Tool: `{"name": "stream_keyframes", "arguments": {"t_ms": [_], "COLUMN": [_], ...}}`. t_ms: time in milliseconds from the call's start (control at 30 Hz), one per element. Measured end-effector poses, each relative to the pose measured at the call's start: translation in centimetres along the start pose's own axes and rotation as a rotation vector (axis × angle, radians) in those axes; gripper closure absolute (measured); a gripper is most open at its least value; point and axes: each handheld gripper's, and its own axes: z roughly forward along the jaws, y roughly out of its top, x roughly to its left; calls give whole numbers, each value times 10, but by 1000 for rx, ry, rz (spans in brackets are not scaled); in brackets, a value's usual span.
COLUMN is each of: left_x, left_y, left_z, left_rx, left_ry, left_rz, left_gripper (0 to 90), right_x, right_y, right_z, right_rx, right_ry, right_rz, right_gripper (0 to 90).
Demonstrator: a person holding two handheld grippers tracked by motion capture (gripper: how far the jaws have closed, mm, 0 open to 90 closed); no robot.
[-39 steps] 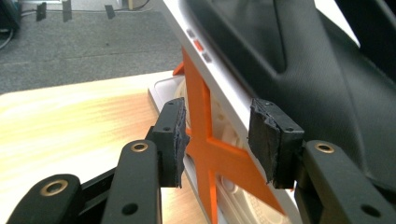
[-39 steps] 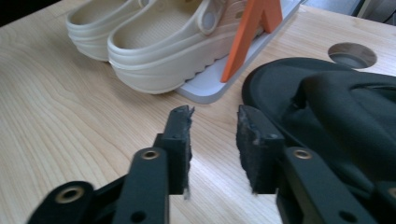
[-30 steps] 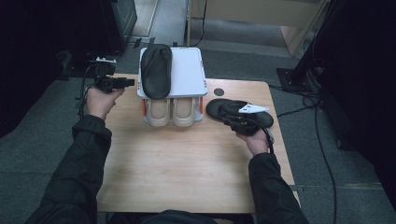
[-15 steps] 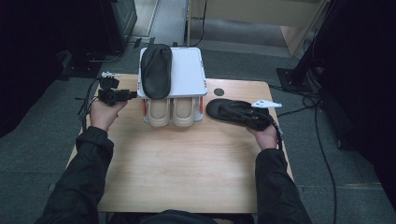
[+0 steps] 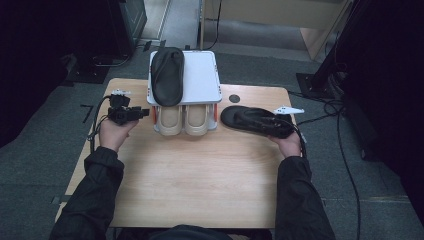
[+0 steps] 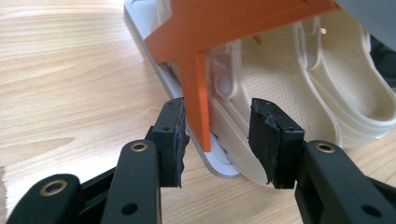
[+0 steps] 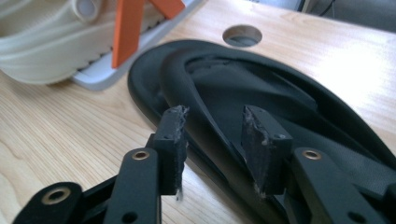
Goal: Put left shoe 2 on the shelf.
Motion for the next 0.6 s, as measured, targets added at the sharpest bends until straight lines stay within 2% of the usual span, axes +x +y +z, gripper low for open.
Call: {"name": "stream_keyframes", "arguments": {"t_ms": [100,167,200,267,333,433,500,600], "left_x": [-2,-4,-4,-3,-5,-5,-5,-4], "left_y": [-5,-7,-9,-11,-14,-16,-18,-20], "left_z": [-2,-2,-3,-4,-6,-7,-7,-8], "left_rx": [0,6,-1,-16,-36,-28,-24,-32], "left_ry": [-10,1,-2,-17,-35,-36,-34,-37], "left_rz": [8,24,19,13,25,37,38,34], "left_gripper": [559,554,554,553,551,551,548,548], "right_x": [-2,-2,-1,-1,-1,-2,-1,1], "right_y": [-3,-5,-5,-5,-7,-7,-7,-6], "right_z": [5,8,8,11,13,15,14,14], "right_rx": [21,27,30,24,29,23,27,38], "right_ry": [5,2,0,-11,-19,-21,-24,-27], "right_rz": [-5,-21,-20,-38,-40,-46,-51,-49], "right_gripper": [595,590,590,602,614,620,646,734]}}
